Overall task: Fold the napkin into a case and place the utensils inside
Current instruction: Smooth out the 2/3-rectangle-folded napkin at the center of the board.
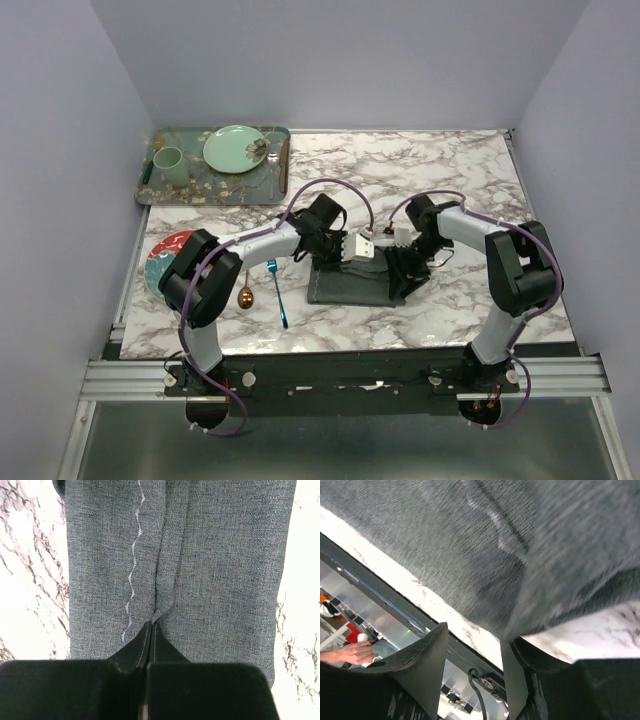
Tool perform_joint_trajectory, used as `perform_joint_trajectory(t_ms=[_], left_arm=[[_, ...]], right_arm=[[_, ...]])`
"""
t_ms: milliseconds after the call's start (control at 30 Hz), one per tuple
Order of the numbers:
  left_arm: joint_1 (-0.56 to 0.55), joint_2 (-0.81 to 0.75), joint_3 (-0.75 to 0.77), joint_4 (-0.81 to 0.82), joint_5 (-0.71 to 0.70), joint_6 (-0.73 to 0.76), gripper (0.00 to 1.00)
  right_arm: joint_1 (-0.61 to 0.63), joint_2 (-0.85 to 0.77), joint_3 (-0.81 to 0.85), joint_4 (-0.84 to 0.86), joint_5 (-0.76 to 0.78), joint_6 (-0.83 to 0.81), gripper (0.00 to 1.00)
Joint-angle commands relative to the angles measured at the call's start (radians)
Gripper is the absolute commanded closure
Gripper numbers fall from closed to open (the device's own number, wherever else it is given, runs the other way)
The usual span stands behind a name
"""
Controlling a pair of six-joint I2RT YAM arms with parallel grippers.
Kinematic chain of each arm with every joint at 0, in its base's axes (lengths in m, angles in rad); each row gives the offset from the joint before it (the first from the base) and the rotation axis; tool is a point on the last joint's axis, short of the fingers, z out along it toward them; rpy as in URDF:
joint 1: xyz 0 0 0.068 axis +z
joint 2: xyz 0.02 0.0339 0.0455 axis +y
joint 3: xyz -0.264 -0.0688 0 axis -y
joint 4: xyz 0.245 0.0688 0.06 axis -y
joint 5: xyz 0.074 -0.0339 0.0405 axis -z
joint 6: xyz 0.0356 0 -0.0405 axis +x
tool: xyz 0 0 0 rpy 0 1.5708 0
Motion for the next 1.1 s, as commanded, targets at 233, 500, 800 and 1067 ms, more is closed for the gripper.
perform_joint_trajectory(t_ms=[233, 500, 800, 1067], left_arm=[[-0.015, 0.057, 0.058, -0.043, -0.007, -0.031, 0.98], [-0.017, 0.08, 0.078, -0.045, -0.016, -0.043, 0.97], [-0.017, 0.083, 0.084, -0.049, -0.028, -0.06, 0.97], [-0.017, 0.083, 0.083, -0.04, -0.033, -0.074, 0.97]], right_arm=[[-0.034, -0.171, 0.155, -0.106, 0.083, -0.049, 0.48], [-0.041, -0.1, 0.213, 0.038, 0.201, 0.031, 0.52], [-0.048, 0.021, 0.317, 0.079, 0.251, 0.045, 0.53], [-0.048, 0.017, 0.27, -0.006, 0.163, 0.011, 0.59]])
